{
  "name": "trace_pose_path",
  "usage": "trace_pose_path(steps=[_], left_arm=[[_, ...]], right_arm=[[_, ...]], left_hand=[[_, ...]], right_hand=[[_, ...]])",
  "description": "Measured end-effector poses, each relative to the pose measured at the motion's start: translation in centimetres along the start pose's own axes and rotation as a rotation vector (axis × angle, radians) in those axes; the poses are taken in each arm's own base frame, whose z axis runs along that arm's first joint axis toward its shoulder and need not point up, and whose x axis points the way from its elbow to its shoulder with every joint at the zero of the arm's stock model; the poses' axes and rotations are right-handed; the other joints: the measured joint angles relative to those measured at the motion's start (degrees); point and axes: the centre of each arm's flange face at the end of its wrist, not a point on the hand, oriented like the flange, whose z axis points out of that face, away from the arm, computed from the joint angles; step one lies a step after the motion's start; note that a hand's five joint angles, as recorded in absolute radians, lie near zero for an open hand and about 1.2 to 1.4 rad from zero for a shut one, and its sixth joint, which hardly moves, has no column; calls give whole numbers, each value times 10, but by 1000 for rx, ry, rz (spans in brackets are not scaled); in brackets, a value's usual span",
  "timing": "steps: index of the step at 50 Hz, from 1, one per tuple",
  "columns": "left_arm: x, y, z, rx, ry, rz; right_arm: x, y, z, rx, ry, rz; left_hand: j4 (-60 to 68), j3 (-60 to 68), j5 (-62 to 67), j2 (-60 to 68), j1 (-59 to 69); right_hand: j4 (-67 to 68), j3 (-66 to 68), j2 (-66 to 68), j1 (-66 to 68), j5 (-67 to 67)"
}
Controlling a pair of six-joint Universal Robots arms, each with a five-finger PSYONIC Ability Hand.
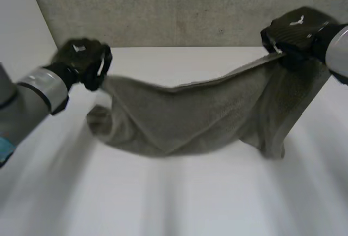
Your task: Fold the towel.
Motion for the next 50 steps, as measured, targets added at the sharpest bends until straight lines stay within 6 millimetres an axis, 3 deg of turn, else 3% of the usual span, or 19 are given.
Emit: trace_pose_path(steps=[5, 9, 11, 15, 18, 20, 22, 25, 28, 30, 34, 36, 38, 40, 41, 44, 46, 50], left_arm=[[-3, 26, 26, -64, -26, 73], [-13, 21, 46, -33, -76, 116], [-21, 9, 56, 11, -111, 134], [-35, -22, 70, 120, -169, 145], [-48, -70, 73, 296, -230, 116], [-54, -95, 71, 390, -254, 90], [-63, -134, 61, 546, -283, 45], [-71, -175, 46, 718, -299, -5], [-75, -193, 37, 810, -302, -27], [-77, -195, 36, 829, -302, -33], [-77, -176, 44, 768, -297, -36], [-74, -156, 50, 697, -285, -35], [-68, -127, 57, 601, -258, -29], [-56, -86, 63, 467, -206, -17], [-53, -76, 63, 438, -194, -14], [-32, -21, 59, 268, -116, 5], [-21, 7, 54, 184, -80, 10], [-5, 44, 42, 73, -35, 4]], right_arm=[[-4, 18, 30, -13, -3, -1], [-1, 23, 55, 27, 64, -26], [4, 21, 68, 70, 126, -47], [17, 7, 85, 182, 268, -85], [35, -19, 85, 337, 422, -112], [45, -37, 79, 439, 508, -120], [58, -63, 61, 578, 605, -117], [68, -86, 39, 694, 667, -99], [69, -90, 29, 715, 662, -83], [65, -85, 31, 687, 621, -74], [49, -64, 43, 586, 496, -61], [39, -51, 50, 526, 424, -54], [26, -34, 56, 455, 342, -41], [9, -13, 63, 365, 246, -20], [5, -8, 63, 346, 227, -15], [-17, 20, 66, 237, 128, 7], [-29, 34, 64, 183, 86, 8], [-44, 48, 59, 128, 46, -7]], left_hand=[[0, 0, 0, 0, 0], [0, 1, 0, 0, 0], [0, 1, 0, 0, 0], [0, 1, 0, 0, 0], [4, 1, 6, 4, 4], [4, 1, 12, 4, 11], [4, 2, 13, 5, 11], [4, 2, 13, 5, 11], [4, 2, 13, 5, 11], [4, 2, 13, 5, 11], [4, 2, 13, 5, 11], [4, 2, 14, 5, 11], [4, 2, 13, 5, 11], [4, 2, 14, 5, 11], [4, 2, 13, 5, 11], [4, 2, 13, 5, 11], [4, 2, 13, 5, 11], [4, 2, 13, 5, 11]], right_hand=[[0, 0, 0, 0, 0], [0, 0, 3, 0, 0], [0, 0, 9, 0, 0], [0, 0, 11, 0, 0], [0, 0, 11, 0, 0], [0, 0, 11, 0, 2], [0, 0, 11, 0, 2], [0, 0, 11, 0, 3], [0, 0, 11, 0, 4], [0, 0, 11, 0, 4], [0, 0, 11, 0, 4], [0, 0, 11, 0, 4], [0, 0, 11, 0, 4], [0, 0, 11, 0, 4], [0, 0, 11, 0, 4], [0, 0, 11, 0, 4], [0, 0, 11, 0, 4], [0, 0, 11, 0, 4]])
